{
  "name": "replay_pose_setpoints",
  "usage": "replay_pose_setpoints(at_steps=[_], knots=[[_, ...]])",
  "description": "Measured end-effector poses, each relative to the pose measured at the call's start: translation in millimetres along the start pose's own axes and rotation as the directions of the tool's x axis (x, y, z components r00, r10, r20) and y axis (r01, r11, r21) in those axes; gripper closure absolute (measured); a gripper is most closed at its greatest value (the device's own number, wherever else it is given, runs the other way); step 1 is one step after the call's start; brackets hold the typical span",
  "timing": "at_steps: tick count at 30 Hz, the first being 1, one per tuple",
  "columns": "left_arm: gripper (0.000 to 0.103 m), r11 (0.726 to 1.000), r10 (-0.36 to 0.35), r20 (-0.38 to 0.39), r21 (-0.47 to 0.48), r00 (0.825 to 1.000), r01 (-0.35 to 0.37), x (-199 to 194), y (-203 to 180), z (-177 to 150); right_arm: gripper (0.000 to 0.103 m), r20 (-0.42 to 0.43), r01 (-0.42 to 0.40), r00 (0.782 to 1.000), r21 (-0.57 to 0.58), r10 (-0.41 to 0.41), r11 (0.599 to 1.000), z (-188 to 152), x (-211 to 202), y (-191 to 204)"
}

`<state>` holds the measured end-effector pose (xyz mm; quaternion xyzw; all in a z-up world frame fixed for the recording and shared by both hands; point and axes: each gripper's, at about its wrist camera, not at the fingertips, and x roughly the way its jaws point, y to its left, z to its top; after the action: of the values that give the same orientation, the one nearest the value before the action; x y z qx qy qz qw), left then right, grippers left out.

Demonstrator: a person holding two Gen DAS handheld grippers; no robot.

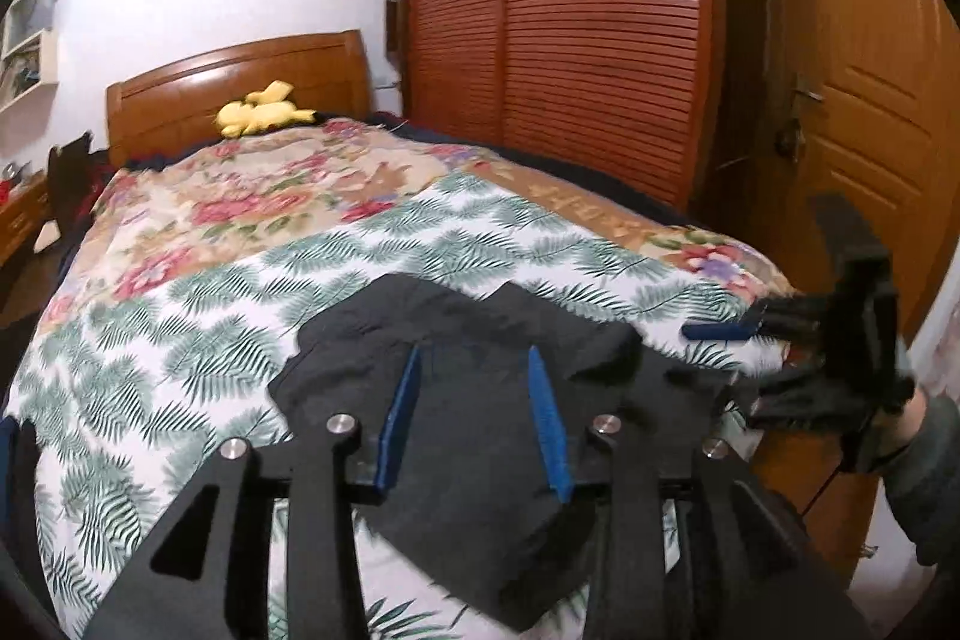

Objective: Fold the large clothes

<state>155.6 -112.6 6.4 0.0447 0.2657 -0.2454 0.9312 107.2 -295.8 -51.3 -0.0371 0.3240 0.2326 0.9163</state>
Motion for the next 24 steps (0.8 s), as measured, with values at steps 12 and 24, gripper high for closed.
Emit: replay_pose_setpoints(at_steps=[12, 24], knots=[[0.066, 0.994, 0.078, -0.037, -0.071, 0.996, -0.081, -7.3, 58.7, -47.4, 0.058, 0.010, -0.048, 0.999, -0.016, 0.048, 0.999, 46.8, 22.5, 21.9], [0.065, 0.986, 0.079, -0.080, -0.140, 0.994, -0.089, -8.6, 81.8, -89.9, 0.058, -0.088, -0.050, 0.995, 0.040, 0.054, 0.998, 35.1, 55.6, 21.4]])
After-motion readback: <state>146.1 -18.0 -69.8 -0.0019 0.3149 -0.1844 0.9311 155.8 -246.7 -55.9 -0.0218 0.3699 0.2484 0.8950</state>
